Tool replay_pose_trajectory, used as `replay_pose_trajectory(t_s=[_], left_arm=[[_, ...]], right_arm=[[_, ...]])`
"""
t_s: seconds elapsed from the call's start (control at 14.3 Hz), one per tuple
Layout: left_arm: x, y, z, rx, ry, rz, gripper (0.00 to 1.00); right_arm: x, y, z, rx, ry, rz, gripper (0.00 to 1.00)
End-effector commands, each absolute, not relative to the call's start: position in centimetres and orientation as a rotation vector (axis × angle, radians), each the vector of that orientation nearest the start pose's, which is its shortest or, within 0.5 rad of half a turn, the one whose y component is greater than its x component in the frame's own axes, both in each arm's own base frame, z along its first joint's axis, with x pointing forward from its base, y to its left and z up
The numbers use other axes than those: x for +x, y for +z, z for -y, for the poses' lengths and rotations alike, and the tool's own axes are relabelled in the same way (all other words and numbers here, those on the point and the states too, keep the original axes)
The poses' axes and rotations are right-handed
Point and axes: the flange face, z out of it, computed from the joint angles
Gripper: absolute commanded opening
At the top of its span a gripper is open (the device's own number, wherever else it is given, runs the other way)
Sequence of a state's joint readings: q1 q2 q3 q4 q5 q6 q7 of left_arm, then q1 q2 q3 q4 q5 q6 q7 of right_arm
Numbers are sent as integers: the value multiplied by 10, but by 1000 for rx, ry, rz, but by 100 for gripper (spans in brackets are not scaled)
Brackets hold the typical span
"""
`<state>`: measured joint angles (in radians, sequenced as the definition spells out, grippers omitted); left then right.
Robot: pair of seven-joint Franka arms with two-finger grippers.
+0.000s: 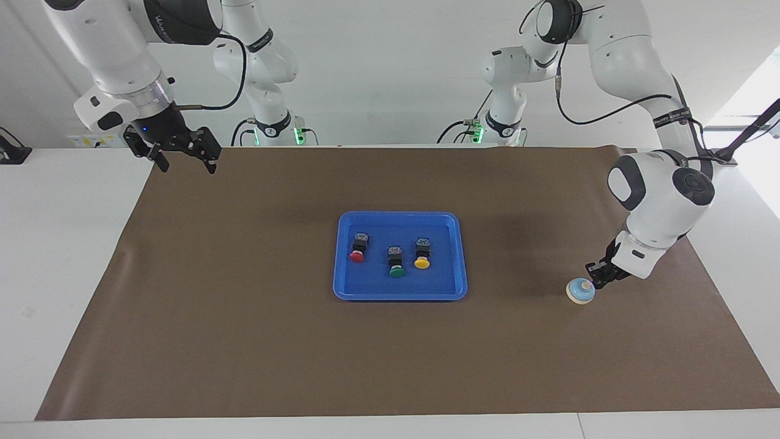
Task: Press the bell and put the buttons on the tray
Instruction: 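Lower the left gripper onto the bell and press it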
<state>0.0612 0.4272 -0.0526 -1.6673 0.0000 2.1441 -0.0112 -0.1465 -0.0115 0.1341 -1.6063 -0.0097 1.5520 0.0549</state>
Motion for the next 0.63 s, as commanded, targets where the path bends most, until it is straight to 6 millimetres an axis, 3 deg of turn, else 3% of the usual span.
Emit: replay_pose_trajectory(t_s=[0.0, 0.07, 0.28, 0.56], left_arm=[[664, 356, -10, -3146, -81, 9, 0], [664, 354, -11, -3146, -90, 11, 0], [654, 320, -14, -3145, -151, 16, 0], [652, 320, -15, -3145, -129, 16, 0]], right_arm=[[541, 610, 10, -3140, 78, -82, 100], [541, 611, 15, -3139, 78, -97, 100], [541, 610, 17, -3139, 80, -102, 100], [541, 610, 12, -3140, 82, -87, 100]])
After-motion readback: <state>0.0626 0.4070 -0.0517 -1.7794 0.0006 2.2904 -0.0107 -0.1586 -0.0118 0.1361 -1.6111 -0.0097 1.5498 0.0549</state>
